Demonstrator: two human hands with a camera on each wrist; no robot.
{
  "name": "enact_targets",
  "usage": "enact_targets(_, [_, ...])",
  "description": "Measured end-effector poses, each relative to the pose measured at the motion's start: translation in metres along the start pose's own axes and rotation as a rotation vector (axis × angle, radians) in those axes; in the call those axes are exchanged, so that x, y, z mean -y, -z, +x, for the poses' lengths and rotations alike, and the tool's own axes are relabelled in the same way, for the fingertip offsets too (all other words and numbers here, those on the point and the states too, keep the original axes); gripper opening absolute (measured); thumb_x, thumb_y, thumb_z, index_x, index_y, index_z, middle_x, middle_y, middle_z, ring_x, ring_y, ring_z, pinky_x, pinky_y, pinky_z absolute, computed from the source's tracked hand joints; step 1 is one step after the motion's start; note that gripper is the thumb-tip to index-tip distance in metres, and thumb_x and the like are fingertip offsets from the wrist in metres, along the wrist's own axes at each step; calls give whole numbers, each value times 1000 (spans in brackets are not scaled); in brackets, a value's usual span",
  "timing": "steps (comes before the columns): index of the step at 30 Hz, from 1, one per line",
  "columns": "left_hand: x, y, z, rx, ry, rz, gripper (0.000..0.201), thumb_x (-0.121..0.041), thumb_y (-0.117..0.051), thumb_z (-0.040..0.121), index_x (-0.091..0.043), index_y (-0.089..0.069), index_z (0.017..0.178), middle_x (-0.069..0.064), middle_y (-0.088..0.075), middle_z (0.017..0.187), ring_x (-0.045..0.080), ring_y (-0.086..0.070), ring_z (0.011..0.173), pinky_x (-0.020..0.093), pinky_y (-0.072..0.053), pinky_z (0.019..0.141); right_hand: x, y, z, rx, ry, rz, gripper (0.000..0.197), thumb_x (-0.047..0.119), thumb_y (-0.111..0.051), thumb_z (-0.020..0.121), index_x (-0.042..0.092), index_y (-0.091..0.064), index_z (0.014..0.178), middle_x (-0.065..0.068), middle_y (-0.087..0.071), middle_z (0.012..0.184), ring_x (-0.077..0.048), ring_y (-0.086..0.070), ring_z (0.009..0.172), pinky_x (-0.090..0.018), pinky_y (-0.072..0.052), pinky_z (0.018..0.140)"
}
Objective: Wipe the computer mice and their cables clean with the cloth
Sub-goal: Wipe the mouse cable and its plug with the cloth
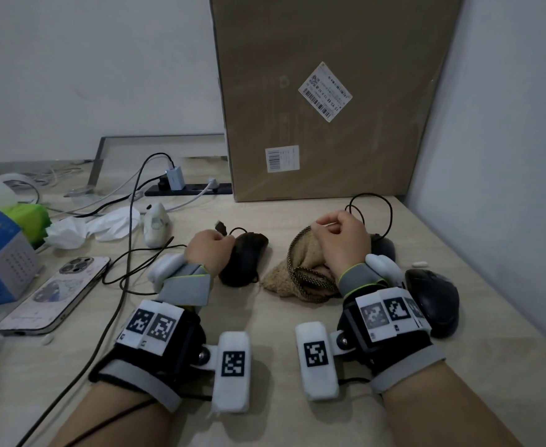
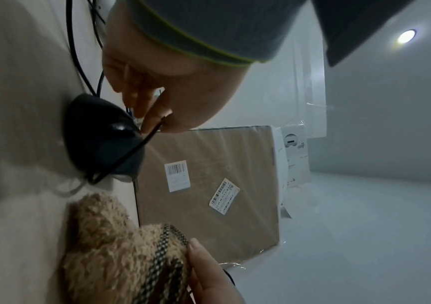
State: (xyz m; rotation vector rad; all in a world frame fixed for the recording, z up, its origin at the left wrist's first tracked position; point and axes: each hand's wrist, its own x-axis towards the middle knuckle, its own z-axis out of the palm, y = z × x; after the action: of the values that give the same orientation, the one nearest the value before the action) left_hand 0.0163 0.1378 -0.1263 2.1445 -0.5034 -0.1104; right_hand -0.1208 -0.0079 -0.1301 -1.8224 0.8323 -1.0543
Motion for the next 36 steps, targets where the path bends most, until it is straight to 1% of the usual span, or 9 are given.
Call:
enact_targets(4, [0,0,-3,11,24,79,24,-19,-55,89,-10,-66,108,18,-65,112,36,-57,108,36,-46,88,2,-2,-2,167,-43,-39,7,17,-63,82,22,-68,82,7,-60,72,-23,-64,78,-40,-57,73])
enact_targets(8, [0,2,-5,123,11,119,31,-26,-46,95,-7,-65,108,17,-62,102,33,-57,94,37,-49,84,4,-3,-3,286,-72,-62,8,20,-67,80,19,-72,86,1,-69,85,-24,-67,87,-43,-55,85])
enact_targets(11, [2,-1,-3,117,54,72,39,-28,-40,96,1,-59,113,22,-62,110,37,-57,104,45,-49,93,6,-1,-4,382,-111,-103,29,28,-70,79,19,-67,106,-4,-69,108,-25,-65,100,-43,-50,95])
enact_targets(15, [4,-2,-3,129,88,70,50,-19,-49,93,-10,-38,141,22,-57,124,38,-56,111,44,-47,95,19,6,-9,508,-96,-264,52,37,-70,79,19,-56,126,-2,-56,130,-20,-53,119,-38,-42,104])
enact_targets(20, [6,-1,-6,251,-30,86,23,-11,-49,92,0,-68,97,21,-61,88,27,-51,79,30,-40,71,46,21,-23,806,-47,-487,71,40,-76,74,19,-48,136,0,-51,135,-20,-49,121,-31,-41,102])
enact_targets(23, [3,-1,-12,280,-48,66,21,-14,-53,92,-1,-69,97,14,-57,82,25,-50,76,28,-38,69,51,20,-30,893,0,-715,69,31,-78,73,19,-48,134,-1,-54,131,-22,-53,116,-31,-45,97])
enact_targets(29, [-2,1,-21,314,-55,-25,23,-13,-58,91,-2,-68,107,20,-66,101,28,-57,83,28,-39,74,45,20,-31,581,18,-678,36,8,-50,91,-3,-54,125,-20,-57,128,-34,-54,116,-14,-40,69])
enact_targets(33, [-14,-1,-32,362,-52,-16,22,-13,-56,92,-4,-65,111,13,-60,91,24,-54,76,23,-43,57,57,49,-34,300,18,-455,17,15,-48,91,6,-59,101,-11,-61,98,-31,-56,88,-32,-42,72])
enact_targets(36, [-28,-5,-42,404,-69,52,23,-15,-53,94,-6,-63,113,14,-60,93,24,-55,74,22,-46,54,65,81,-32,133,-16,-264,22,15,-49,89,4,-63,102,-11,-64,96,-29,-58,91,-35,-46,81])
